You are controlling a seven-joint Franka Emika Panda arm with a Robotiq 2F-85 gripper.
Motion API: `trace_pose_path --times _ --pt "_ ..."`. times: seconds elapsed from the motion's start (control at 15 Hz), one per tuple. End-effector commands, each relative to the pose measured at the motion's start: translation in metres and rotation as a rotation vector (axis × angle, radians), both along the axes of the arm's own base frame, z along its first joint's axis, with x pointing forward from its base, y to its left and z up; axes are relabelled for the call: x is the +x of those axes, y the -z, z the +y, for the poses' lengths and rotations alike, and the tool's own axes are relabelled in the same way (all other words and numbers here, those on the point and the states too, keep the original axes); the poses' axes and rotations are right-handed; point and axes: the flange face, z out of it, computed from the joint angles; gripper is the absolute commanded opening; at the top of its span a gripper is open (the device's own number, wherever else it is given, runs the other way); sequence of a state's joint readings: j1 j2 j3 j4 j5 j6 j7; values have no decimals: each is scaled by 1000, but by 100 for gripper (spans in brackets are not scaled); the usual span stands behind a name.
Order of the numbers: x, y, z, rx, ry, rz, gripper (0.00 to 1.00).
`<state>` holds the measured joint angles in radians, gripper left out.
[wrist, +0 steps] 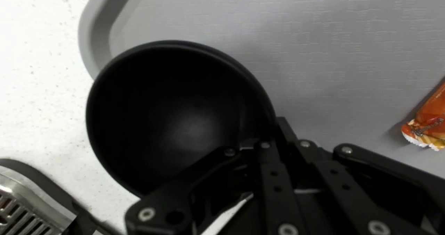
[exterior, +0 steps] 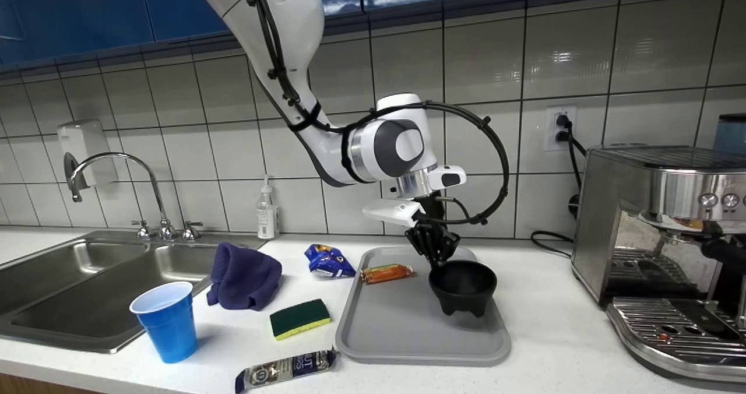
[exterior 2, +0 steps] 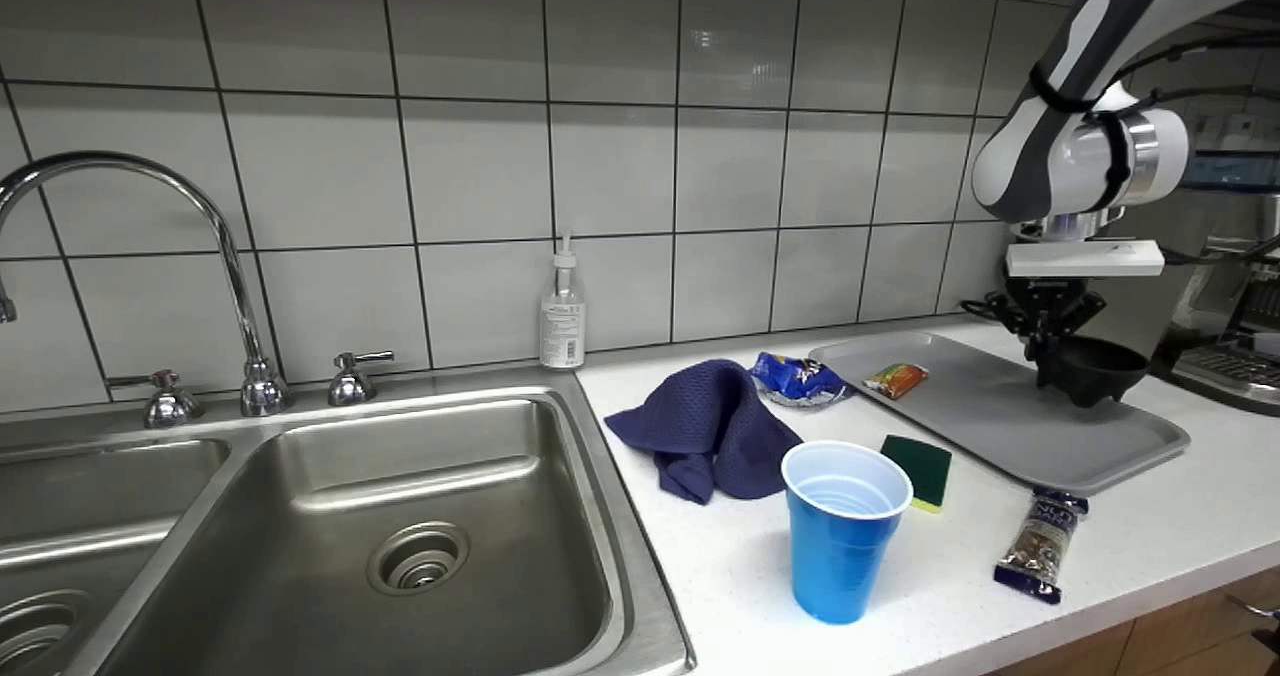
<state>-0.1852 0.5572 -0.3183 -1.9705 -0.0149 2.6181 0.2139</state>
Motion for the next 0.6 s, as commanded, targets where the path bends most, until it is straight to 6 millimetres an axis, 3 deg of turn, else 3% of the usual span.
trace_pose_path --times 0.0,0.53 --pt "-16 -21 -7 -4 9 17 2" --pt "-42 -20 -45 -8 104 50 2"
